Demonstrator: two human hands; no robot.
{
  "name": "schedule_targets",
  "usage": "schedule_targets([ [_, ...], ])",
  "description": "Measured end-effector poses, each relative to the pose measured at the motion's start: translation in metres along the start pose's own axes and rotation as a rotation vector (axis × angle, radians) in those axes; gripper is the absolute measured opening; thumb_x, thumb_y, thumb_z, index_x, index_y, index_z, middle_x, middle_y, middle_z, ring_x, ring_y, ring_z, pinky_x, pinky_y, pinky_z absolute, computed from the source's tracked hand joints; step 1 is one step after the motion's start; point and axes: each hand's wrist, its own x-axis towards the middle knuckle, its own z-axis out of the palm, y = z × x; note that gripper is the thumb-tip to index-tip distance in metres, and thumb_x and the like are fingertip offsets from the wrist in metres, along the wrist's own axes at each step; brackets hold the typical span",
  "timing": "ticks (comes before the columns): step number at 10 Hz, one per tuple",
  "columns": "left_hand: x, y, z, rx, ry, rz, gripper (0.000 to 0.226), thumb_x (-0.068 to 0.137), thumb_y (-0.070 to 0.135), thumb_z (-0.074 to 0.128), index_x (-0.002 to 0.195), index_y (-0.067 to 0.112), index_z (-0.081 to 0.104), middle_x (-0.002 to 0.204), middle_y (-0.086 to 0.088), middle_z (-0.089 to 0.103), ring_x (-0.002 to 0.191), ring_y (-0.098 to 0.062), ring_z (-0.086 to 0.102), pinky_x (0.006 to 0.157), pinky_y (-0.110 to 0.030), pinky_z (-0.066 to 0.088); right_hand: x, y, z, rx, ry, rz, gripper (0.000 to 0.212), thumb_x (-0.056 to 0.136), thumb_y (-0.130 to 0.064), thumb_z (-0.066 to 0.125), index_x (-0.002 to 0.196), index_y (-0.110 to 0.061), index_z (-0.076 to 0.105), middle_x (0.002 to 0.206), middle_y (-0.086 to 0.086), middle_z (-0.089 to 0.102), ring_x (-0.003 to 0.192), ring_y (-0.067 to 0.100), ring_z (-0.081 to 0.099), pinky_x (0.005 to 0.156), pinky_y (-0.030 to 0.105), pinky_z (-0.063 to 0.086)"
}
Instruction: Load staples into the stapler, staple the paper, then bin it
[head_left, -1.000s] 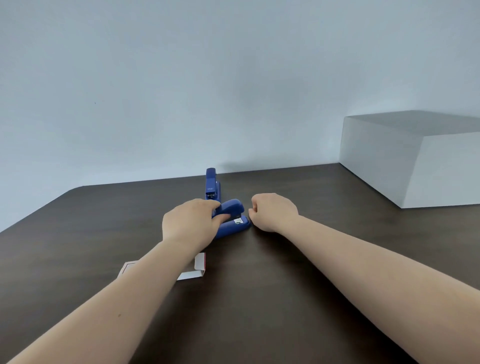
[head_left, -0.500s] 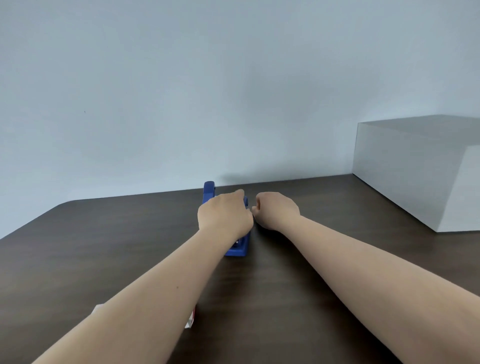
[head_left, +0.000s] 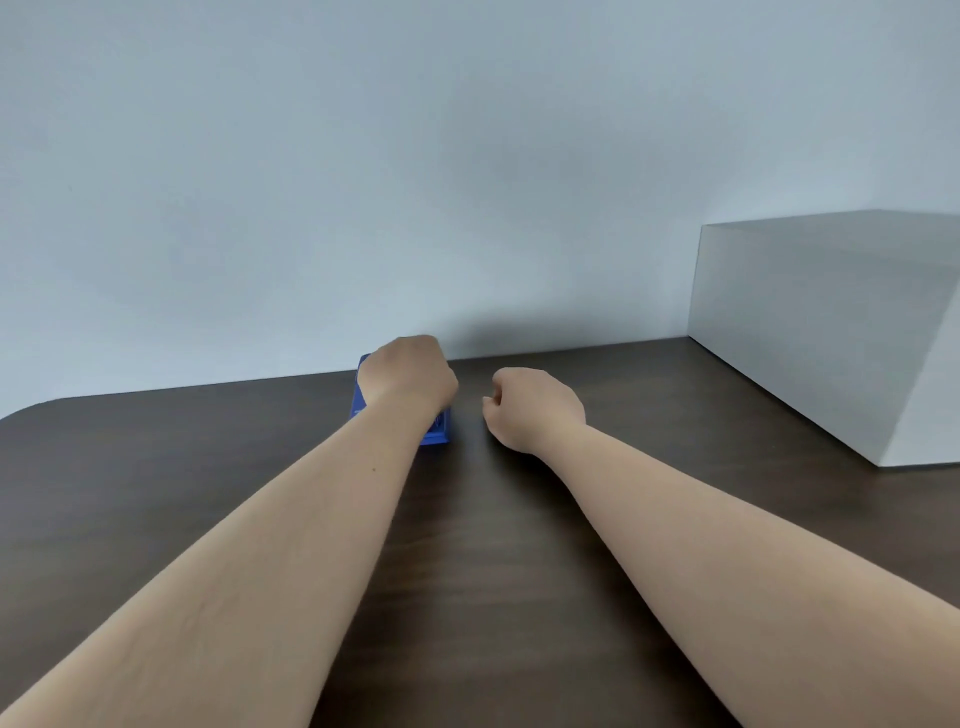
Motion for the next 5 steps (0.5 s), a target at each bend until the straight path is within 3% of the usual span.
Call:
schedule_targets([
  [2, -0.002, 0.0, 0.004, 0.044, 0.015, -0.001, 0.027, 0.086, 0.017, 0.043, 0.106, 0.018, 0.061, 0.102, -0.005, 0.062, 0.083, -0.026, 0.051, 0.065, -0.03, 0.035, -0.001, 0.001, 0.0, 0.019, -0.022, 0.002, 0.015, 0.092, -0.026, 0.043, 0.083, -0.016, 0.047, 0.093, 0.003, 0.055, 0.083, 0.026, 0.048, 0.069, 0.03, 0.038],
  [3, -0.012, 0.002, -0.002, 0.133, 0.094, 0.071, 0.029, 0.093, 0.03, 0.039, 0.115, 0.015, 0.051, 0.114, -0.008, 0.053, 0.101, -0.029, 0.052, 0.07, -0.035, 0.035, -0.011, 0.001, -0.003, 0.026, -0.005, -0.009, 0.017, 0.093, -0.027, 0.044, 0.082, -0.015, 0.047, 0.086, 0.001, 0.052, 0.081, 0.025, 0.047, 0.069, 0.03, 0.038],
  [5, -0.065, 0.012, -0.027, -0.037, 0.116, 0.159, 0.024, 0.094, 0.027, 0.041, 0.109, 0.009, 0.048, 0.105, -0.009, 0.058, 0.096, -0.03, 0.055, 0.073, -0.035, 0.041, -0.046, -0.005, -0.016, 0.05, 0.002, -0.01, 0.019, 0.093, -0.027, 0.042, 0.08, -0.014, 0.048, 0.086, 0.002, 0.055, 0.079, 0.027, 0.046, 0.068, 0.03, 0.037],
])
